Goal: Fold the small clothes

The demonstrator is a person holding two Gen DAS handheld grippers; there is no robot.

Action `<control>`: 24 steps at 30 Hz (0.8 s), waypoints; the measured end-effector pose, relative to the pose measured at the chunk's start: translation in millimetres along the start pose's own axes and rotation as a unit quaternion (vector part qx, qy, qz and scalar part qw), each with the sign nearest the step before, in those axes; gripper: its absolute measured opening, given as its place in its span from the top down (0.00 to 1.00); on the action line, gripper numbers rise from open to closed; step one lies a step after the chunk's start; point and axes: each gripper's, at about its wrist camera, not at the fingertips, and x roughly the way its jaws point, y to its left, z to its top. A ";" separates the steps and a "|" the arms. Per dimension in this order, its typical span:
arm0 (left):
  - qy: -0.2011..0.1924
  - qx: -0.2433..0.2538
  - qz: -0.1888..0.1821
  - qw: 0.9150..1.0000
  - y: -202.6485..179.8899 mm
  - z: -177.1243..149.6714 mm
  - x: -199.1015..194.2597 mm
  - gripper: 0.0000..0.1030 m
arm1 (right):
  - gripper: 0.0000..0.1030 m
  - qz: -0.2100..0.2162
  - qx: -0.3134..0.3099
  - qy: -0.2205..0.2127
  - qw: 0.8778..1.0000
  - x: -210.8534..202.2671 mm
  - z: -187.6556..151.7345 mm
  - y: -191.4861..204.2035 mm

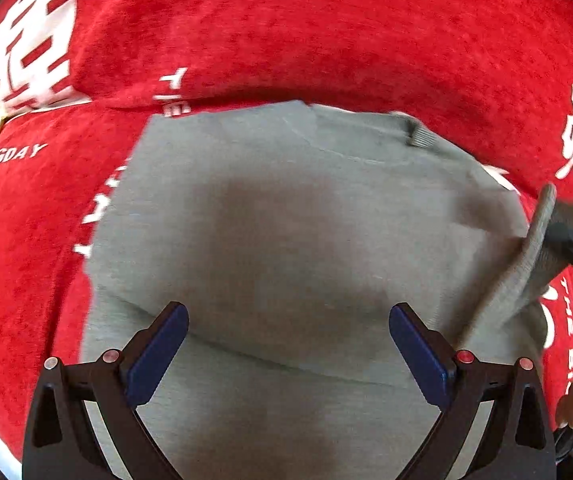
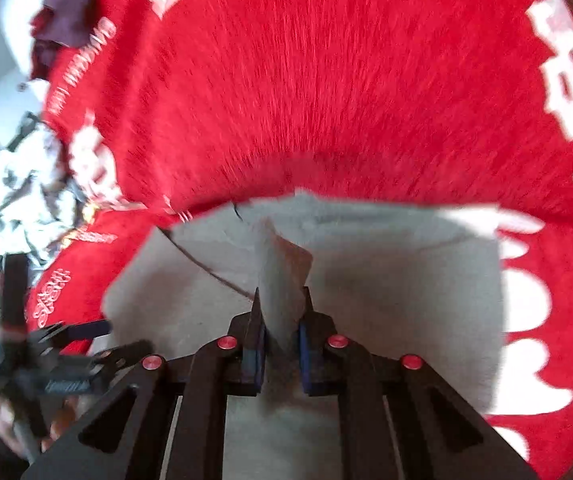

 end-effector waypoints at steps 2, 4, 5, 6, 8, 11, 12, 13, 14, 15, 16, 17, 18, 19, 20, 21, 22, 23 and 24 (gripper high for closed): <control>0.007 0.022 -0.007 1.000 -16.9 -2.5 2.8 0.02 | 0.76 -0.014 0.013 0.002 1.000 -18.0 -12.9 -20.0; 0.013 0.048 -0.009 0.999 -35.0 -7.7 8.0 0.02 | 0.67 -0.030 0.044 0.023 0.998 -32.1 -29.2 -43.4; 0.018 0.061 -0.008 0.998 -44.6 -11.0 11.3 0.02 | 0.67 -0.033 0.057 0.033 0.997 -37.4 -37.0 -52.7; 0.022 0.071 -0.005 0.997 -52.2 -13.9 13.6 0.02 | 0.67 -0.036 0.067 0.042 0.996 -44.1 -45.5 -60.8; 0.021 0.084 -0.002 0.996 -65.0 -18.2 15.6 0.02 | 0.67 -0.041 0.071 0.045 0.996 -53.7 -51.9 -66.1; 0.019 0.086 -0.020 0.996 -75.7 -15.4 11.2 0.02 | 0.59 -0.041 0.074 0.033 0.996 -64.3 -45.9 -63.9; 0.017 0.083 -0.029 0.996 -77.3 -12.3 8.2 0.02 | 0.54 -0.040 0.073 0.029 0.996 -65.1 -41.8 -63.1; 0.015 0.082 -0.039 0.996 -81.8 -7.6 5.5 0.02 | 0.52 -0.039 0.070 0.025 0.996 -65.5 -36.6 -61.1; 0.015 0.084 -0.046 0.995 -84.3 -3.7 7.0 0.02 | 0.51 -0.040 0.066 0.023 0.997 -63.6 -31.1 -57.3; 0.019 0.093 -0.054 0.994 -90.9 -2.2 8.3 0.02 | 0.51 -0.043 0.060 0.027 0.997 -59.0 -23.3 -52.2; 0.028 0.108 -0.062 0.992 -99.7 -3.1 11.0 0.02 | 0.51 -0.047 0.058 0.031 0.997 -55.6 -19.8 -49.8; 0.039 0.132 -0.064 0.988 -110.0 -6.9 14.0 0.02 | 0.51 -0.053 0.058 0.035 0.996 -51.2 -15.8 -46.3; 0.039 0.155 -0.059 0.985 -118.4 -12.5 14.3 0.02 | 0.51 -0.059 0.060 0.039 0.996 -48.1 -13.5 -44.3; 0.034 0.169 -0.056 0.983 -122.1 -16.8 13.0 0.02 | 0.51 -0.062 0.066 0.045 0.995 -45.7 -13.7 -43.8; 0.028 0.177 -0.054 0.982 -122.8 -21.1 9.5 0.02 | 0.51 -0.066 0.077 0.059 0.993 -41.7 -15.7 -44.3; 0.024 0.173 -0.054 0.983 -119.3 -22.8 6.0 0.02 | 0.51 -0.069 0.088 0.072 0.991 -39.2 -20.0 -46.0; 0.020 0.161 -0.058 0.985 -111.7 -22.7 1.2 0.02 | 0.51 -0.073 0.098 0.085 0.989 -37.0 -25.0 -48.0; 0.014 0.144 -0.063 0.987 -99.9 -21.5 -5.0 0.02 | 0.51 -0.080 0.109 0.099 0.986 -35.3 -30.9 -50.2; 0.007 0.130 -0.062 0.990 -89.7 -18.7 -9.5 0.02 | 0.51 -0.079 0.122 0.107 0.984 -35.0 -38.9 -52.7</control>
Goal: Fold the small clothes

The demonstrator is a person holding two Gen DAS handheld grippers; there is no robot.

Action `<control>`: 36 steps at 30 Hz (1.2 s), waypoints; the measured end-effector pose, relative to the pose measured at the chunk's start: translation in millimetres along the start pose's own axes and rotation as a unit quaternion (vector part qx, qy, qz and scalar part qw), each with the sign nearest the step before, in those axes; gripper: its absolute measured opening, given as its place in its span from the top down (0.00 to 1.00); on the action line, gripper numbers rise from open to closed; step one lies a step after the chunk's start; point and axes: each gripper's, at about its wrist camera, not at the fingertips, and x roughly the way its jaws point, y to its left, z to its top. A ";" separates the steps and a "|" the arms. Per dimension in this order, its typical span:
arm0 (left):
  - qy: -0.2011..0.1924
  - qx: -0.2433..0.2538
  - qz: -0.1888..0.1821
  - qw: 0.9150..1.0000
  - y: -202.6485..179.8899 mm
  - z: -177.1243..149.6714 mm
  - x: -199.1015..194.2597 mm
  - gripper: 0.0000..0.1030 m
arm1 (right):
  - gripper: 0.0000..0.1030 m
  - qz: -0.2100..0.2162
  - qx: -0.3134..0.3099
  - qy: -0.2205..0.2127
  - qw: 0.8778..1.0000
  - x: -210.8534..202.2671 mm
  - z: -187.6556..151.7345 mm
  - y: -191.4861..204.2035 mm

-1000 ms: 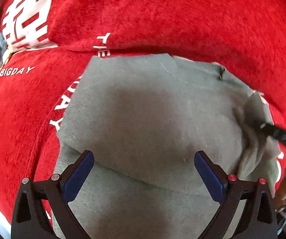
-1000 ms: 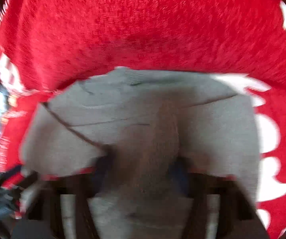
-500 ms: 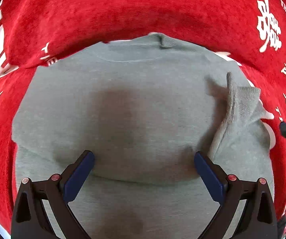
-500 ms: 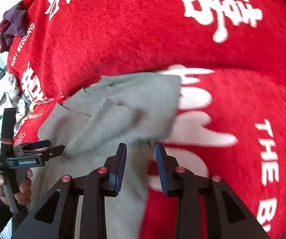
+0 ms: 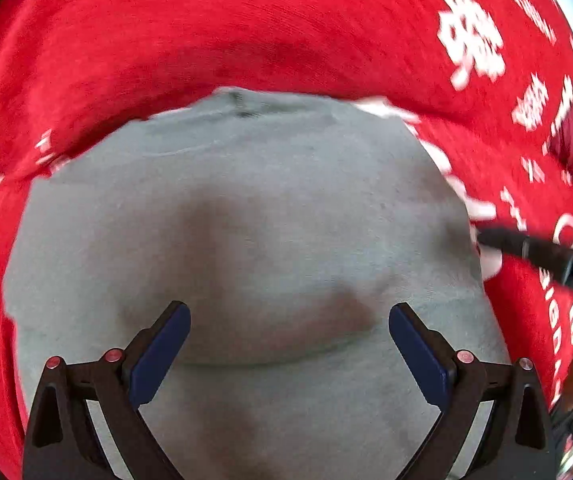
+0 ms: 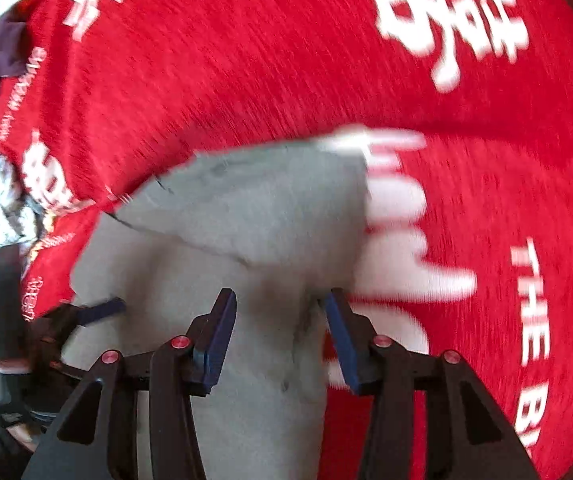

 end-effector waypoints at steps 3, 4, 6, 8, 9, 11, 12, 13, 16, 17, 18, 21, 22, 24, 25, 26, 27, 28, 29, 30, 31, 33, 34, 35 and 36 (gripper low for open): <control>-0.014 -0.042 0.029 0.999 39.7 0.7 -12.4 0.02 | 0.51 0.035 0.026 0.019 0.999 7.2 -14.1 -8.2; -0.014 -0.056 0.037 0.998 53.2 1.8 -13.1 0.02 | 0.51 0.032 0.026 0.024 0.999 11.7 -16.0 -7.7; -0.011 -0.093 0.050 0.994 82.1 2.5 -14.5 0.02 | 0.50 0.015 0.024 0.038 0.999 23.5 -17.3 -5.3; -0.014 -0.127 0.056 0.990 108.6 1.3 -17.3 0.02 | 0.50 0.017 0.021 0.038 0.999 28.1 -16.3 -0.9; -0.013 -0.143 0.061 0.988 118.3 0.3 -17.1 0.02 | 0.50 0.017 0.015 0.032 0.999 26.0 -15.2 1.8; -0.008 -0.167 0.061 0.984 135.7 -2.0 -14.0 0.02 | 0.50 0.022 0.009 0.018 1.000 21.4 -14.2 5.5; -0.004 -0.172 0.061 0.983 140.1 -3.0 -11.0 0.02 | 0.50 0.023 0.008 0.017 1.000 22.8 -13.5 5.5; 0.001 -0.173 0.063 0.983 142.4 -3.2 -6.6 0.02 | 0.50 0.024 0.008 0.020 0.999 25.3 -12.5 5.2; 0.009 -0.160 0.080 0.984 141.4 -5.8 0.2 0.02 | 0.50 0.010 0.008 0.024 1.000 27.9 -10.2 3.4; 0.008 -0.155 0.080 0.985 139.2 -6.0 1.9 0.02 | 0.50 0.006 0.008 0.022 1.000 24.5 -9.8 3.4; 0.008 -0.153 0.078 0.985 137.8 -7.6 2.0 0.02 | 0.50 -0.002 0.006 0.010 1.000 16.0 -10.0 3.1; 0.019 -0.145 0.078 0.986 132.8 -11.3 12.8 0.02 | 0.50 -0.022 -0.013 -0.026 0.999 -1.2 -10.0 7.0; 0.024 -0.143 0.082 0.986 131.0 -12.3 17.1 0.02 | 0.50 -0.022 -0.016 -0.027 0.999 -1.2 -8.3 7.2; 0.020 -0.139 0.095 0.986 125.4 -12.8 19.6 0.02 | 0.50 -0.020 -0.023 -0.016 0.999 9.4 -2.3 8.4; 0.020 -0.138 0.094 0.986 123.6 -13.0 19.7 0.02 | 0.50 -0.023 -0.028 -0.011 0.999 17.0 0.1 8.8; 0.020 -0.137 0.091 0.986 122.3 -13.1 19.6 0.02 | 0.50 -0.024 -0.030 -0.006 0.999 24.2 2.0 9.3; 0.021 -0.136 0.091 0.986 121.3 -13.5 18.7 0.02 | 0.51 -0.015 -0.029 0.006 0.999 34.4 3.7 9.3; 0.022 -0.133 0.091 0.987 120.4 -14.1 18.2 0.02 | 0.54 -0.005 -0.027 0.015 1.000 41.1 4.2 9.4; 0.023 -0.130 0.092 0.987 119.8 -14.5 18.0 0.02 | 0.64 -0.001 -0.032 0.017 0.999 46.4 4.7 11.5; 0.024 -0.130 0.092 0.987 119.7 -15.1 17.5 0.02 | 0.71 -0.003 -0.044 0.011 0.999 45.8 3.7 14.4; 0.024 -0.130 0.092 0.987 120.1 -15.3 17.0 0.02 | 0.75 -0.006 -0.054 0.005 0.998 43.5 3.1 17.4; 0.023 -0.134 0.091 0.986 121.7 -15.0 16.2 0.02 | 0.83 -0.020 -0.073 -0.007 0.997 35.1 2.0 22.9; 0.021 -0.136 0.090 0.986 122.2 -14.7 15.8 0.02 | 0.83 -0.027 -0.078 -0.009 0.997 31.5 1.9 24.2; 0.019 -0.138 0.088 0.986 122.1 -14.1 15.6 0.02 | 0.83 -0.034 -0.082 -0.011 0.996 27.8 1.9 25.3; 0.016 -0.138 0.088 0.986 121.8 -13.7 16.0 0.02 | 0.84 -0.035 -0.085 -0.010 0.996 25.0 2.4 25.7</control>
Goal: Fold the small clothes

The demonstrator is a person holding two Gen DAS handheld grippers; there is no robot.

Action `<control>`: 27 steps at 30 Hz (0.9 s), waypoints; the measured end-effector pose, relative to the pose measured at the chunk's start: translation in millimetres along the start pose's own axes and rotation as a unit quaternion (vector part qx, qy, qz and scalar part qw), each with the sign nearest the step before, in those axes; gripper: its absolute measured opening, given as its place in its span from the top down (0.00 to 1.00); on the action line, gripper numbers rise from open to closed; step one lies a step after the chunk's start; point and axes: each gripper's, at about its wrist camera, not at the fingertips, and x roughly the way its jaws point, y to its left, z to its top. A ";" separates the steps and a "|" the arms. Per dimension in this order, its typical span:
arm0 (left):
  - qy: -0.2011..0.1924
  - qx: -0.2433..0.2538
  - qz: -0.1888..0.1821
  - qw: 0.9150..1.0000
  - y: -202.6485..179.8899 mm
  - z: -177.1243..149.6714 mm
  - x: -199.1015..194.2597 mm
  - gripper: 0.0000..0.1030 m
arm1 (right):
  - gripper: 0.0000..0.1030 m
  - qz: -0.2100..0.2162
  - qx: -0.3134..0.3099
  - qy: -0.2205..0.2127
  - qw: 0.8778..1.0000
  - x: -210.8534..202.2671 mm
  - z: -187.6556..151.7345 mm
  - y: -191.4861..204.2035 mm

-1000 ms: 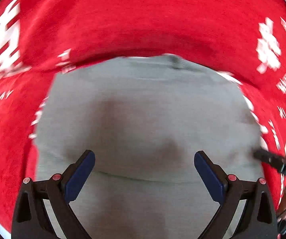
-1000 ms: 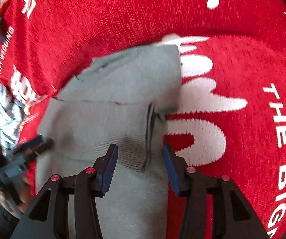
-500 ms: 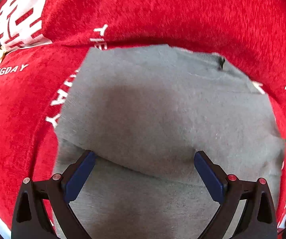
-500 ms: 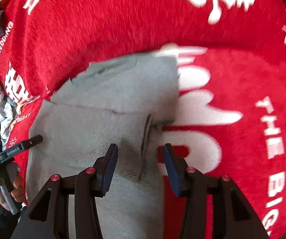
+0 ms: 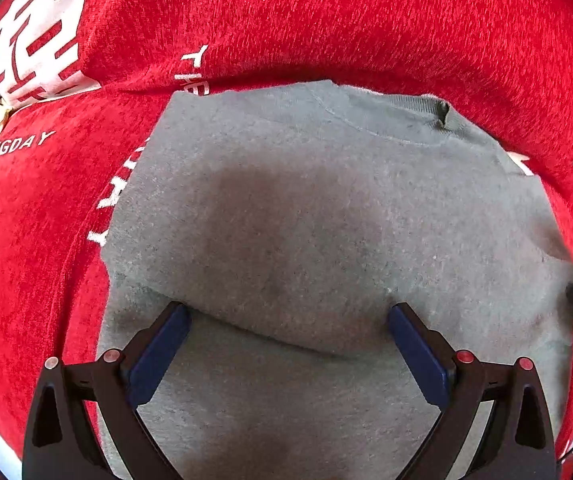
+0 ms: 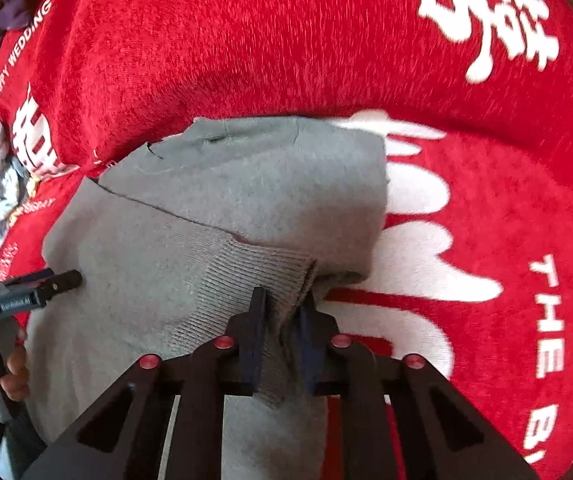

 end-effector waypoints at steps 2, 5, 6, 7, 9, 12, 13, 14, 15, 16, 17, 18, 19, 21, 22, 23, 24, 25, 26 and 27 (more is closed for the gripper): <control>0.002 0.002 0.001 1.000 -3.6 -0.3 2.5 0.02 | 0.84 0.009 -0.002 0.007 1.000 -0.8 1.1 -0.8; -0.001 0.007 0.005 1.000 -8.5 -2.4 3.7 0.02 | 0.84 0.012 -0.006 0.016 1.000 3.0 2.1 0.1; -0.001 0.008 0.006 1.000 -9.2 -2.9 3.7 0.02 | 0.83 0.023 -0.006 0.013 1.000 4.0 2.2 1.0; -0.001 0.008 0.006 1.000 -9.7 -3.3 3.5 0.02 | 0.84 0.026 -0.010 0.006 1.000 3.4 1.5 2.0; 0.000 0.008 0.003 1.000 -8.4 -3.0 1.7 0.02 | 0.93 0.032 -0.017 -0.005 0.999 0.9 0.8 3.8; -0.014 0.006 -0.002 1.000 -6.3 2.1 -9.0 0.02 | 0.95 0.037 -0.016 -0.032 0.999 -12.3 2.6 4.2; -0.024 0.004 -0.005 1.000 -6.2 5.5 -14.8 0.02 | 0.95 0.041 -0.015 -0.045 0.998 -18.8 4.3 4.7; -0.034 0.002 -0.008 0.999 -6.6 9.6 -20.6 0.02 | 0.95 0.044 -0.016 -0.060 0.997 -26.3 6.8 5.5; -0.042 0.001 -0.010 0.999 -7.3 14.1 -25.5 0.02 | 0.95 0.043 -0.025 -0.079 0.996 -35.8 11.1 8.9; -0.048 0.002 -0.013 0.999 -8.5 18.7 -29.5 0.02 | 0.95 0.042 -0.034 -0.091 0.994 -41.5 14.4 12.0; -0.052 0.004 -0.013 0.999 -10.3 21.8 -31.5 0.02 | 0.95 0.040 -0.044 -0.102 0.993 -46.6 18.2 15.6; -0.054 0.007 -0.013 0.998 -12.0 25.4 -32.9 0.02 | 0.95 0.033 -0.056 -0.115 0.991 -51.3 23.3 20.0; -0.057 0.010 -0.011 0.998 -14.1 29.3 -33.2 0.02 | 0.96 0.025 -0.064 -0.123 0.990 -53.3 27.0 22.6; -0.057 0.013 -0.002 0.998 -17.9 36.0 -28.9 0.02 | 0.96 0.005 -0.075 -0.131 0.989 -48.5 37.8 23.7; -0.053 0.012 0.002 0.998 -18.5 38.6 -25.4 0.02 | 0.96 0.003 -0.070 -0.128 0.989 -42.5 42.3 19.4; -0.048 0.009 0.007 0.999 -17.8 41.1 -20.2 0.02 | 0.96 0.001 -0.062 -0.123 0.990 -34.3 46.9 14.2; -0.041 0.005 0.009 0.999 -17.4 42.6 -14.5 0.02 | 0.95 -0.006 -0.054 -0.110 0.992 -21.3 51.7 6.9; -0.036 0.002 0.012 0.999 -17.6 43.4 -9.6 0.02 | 0.95 -0.011 -0.051 -0.099 0.994 -10.6 53.0 2.7; -0.029 -0.001 0.016 0.999 -17.1 42.6 -2.9 0.02 | 0.95 -0.014 -0.049 -0.086 0.995 1.3 53.7 -1.6; -0.020 -0.003 0.020 1.000 -15.7 42.1 3.4 0.02 | 0.95 -0.023 -0.048 -0.070 0.996 15.5 53.5 -5.0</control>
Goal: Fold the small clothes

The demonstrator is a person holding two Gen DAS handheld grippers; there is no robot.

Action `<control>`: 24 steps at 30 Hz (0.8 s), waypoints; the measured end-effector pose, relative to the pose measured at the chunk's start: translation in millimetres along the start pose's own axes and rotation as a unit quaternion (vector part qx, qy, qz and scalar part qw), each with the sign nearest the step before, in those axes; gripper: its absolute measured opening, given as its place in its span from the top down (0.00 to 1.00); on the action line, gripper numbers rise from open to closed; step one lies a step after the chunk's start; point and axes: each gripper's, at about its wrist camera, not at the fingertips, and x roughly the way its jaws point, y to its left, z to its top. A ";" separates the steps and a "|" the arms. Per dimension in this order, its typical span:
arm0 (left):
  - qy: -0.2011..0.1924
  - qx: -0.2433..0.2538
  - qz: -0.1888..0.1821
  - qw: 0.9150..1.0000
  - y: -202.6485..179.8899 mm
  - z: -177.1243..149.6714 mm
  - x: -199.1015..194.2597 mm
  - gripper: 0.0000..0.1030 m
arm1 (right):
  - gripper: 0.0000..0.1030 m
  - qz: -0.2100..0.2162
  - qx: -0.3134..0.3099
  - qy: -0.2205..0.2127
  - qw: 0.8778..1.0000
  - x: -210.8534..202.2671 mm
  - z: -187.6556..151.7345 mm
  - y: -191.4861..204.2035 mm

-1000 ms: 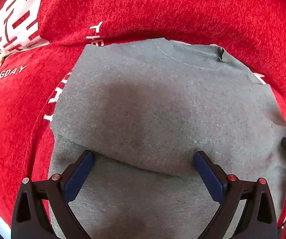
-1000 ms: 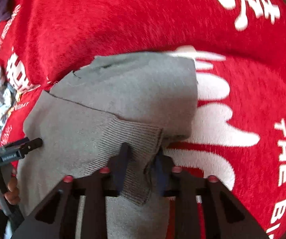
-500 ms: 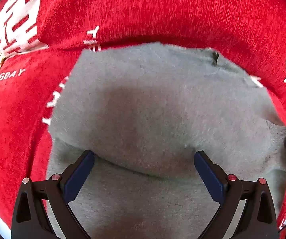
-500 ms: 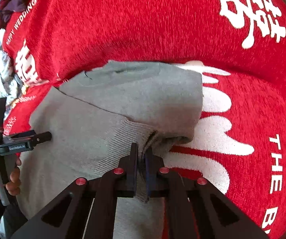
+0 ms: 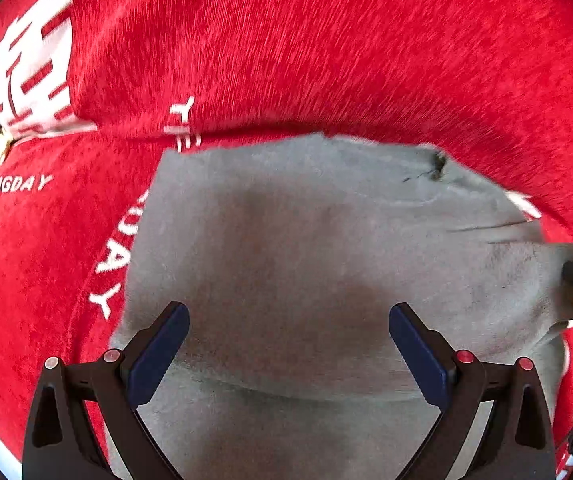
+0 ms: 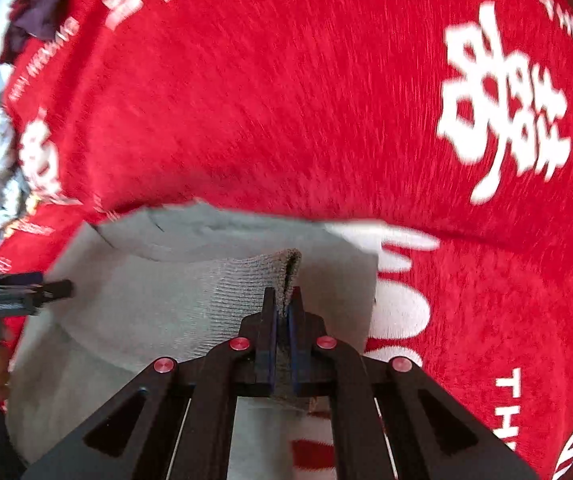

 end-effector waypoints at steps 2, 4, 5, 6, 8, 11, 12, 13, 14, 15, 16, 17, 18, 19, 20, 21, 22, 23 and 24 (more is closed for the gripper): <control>0.013 -0.003 0.005 1.000 2.9 -3.0 7.7 0.02 | 0.95 -0.008 0.003 0.026 1.000 18.2 -3.5 -2.8; 0.010 -0.005 0.006 1.000 6.0 -4.5 5.6 0.02 | 0.92 -0.012 0.021 0.045 0.999 26.7 -7.5 -8.3; -0.003 -0.007 0.005 1.000 8.4 -4.3 -0.3 0.02 | 0.88 -0.014 0.033 0.044 0.998 25.4 -8.7 -11.9; -0.017 -0.010 0.003 1.000 10.6 -3.8 -6.4 0.02 | 0.86 -0.016 0.046 0.035 0.998 20.4 -9.8 -16.0; -0.038 -0.014 -0.001 0.999 15.1 -0.5 -14.1 0.02 | 0.86 -0.029 0.071 0.009 0.997 3.4 -11.4 -22.5; -0.022 -0.011 0.010 1.000 18.3 2.1 -2.8 0.02 | 0.83 -0.019 0.089 -0.025 0.996 -17.9 -14.5 -18.4; -0.015 -0.008 0.017 1.000 19.8 1.2 2.4 0.02 | 0.79 -0.005 0.083 -0.026 0.996 -21.0 -15.5 -10.2; -0.009 -0.006 0.024 1.000 21.6 -1.8 7.8 0.02 | 0.78 0.008 0.070 -0.018 0.997 -20.0 -16.4 -1.1; -0.002 -0.005 0.028 1.000 23.7 -5.9 13.3 0.02 | 0.76 0.019 0.056 -0.009 0.998 -17.1 -17.1 8.1; 0.002 -0.003 0.030 1.000 26.1 -10.6 16.9 0.02 | 0.73 0.033 0.031 0.007 0.999 -9.9 -19.4 20.9; -0.001 -0.002 0.027 1.000 28.6 -12.9 17.7 0.02 | 0.69 0.039 0.011 0.021 0.999 -3.9 -22.5 30.5; -0.005 -0.003 0.025 1.000 31.6 -16.7 14.5 0.02 | 0.61 0.039 -0.008 0.039 0.998 3.6 -27.0 38.2; -0.005 -0.005 0.026 1.000 33.7 -18.9 11.3 0.02 | 0.59 0.028 -0.024 0.069 0.997 15.7 -34.7 45.0; -0.004 -0.006 0.026 1.000 36.4 -22.0 5.7 0.02 | 0.59 0.020 -0.032 0.069 0.997 17.7 -38.9 47.2; -0.004 -0.007 0.025 1.000 38.2 -25.6 0.8 0.02 | 0.58 0.018 -0.032 0.056 0.998 12.7 -40.0 47.9; -0.006 -0.006 0.021 1.000 40.4 -30.6 -5.0 0.02 | 0.58 0.017 -0.021 0.066 0.997 9.2 -39.0 46.0; -0.010 -0.004 0.017 1.000 41.5 -35.3 -9.9 0.02 | 0.58 0.017 -0.012 0.068 0.997 4.4 -37.9 44.9; -0.017 -0.001 0.015 1.000 43.3 -42.5 -15.8 0.02 | 0.58 0.018 -0.007 0.061 0.998 -4.3 -37.4 45.6; -0.023 0.003 0.012 1.000 44.3 -48.7 -19.2 0.02 | 0.57 0.020 -0.008 0.049 0.999 -12.8 -38.7 47.7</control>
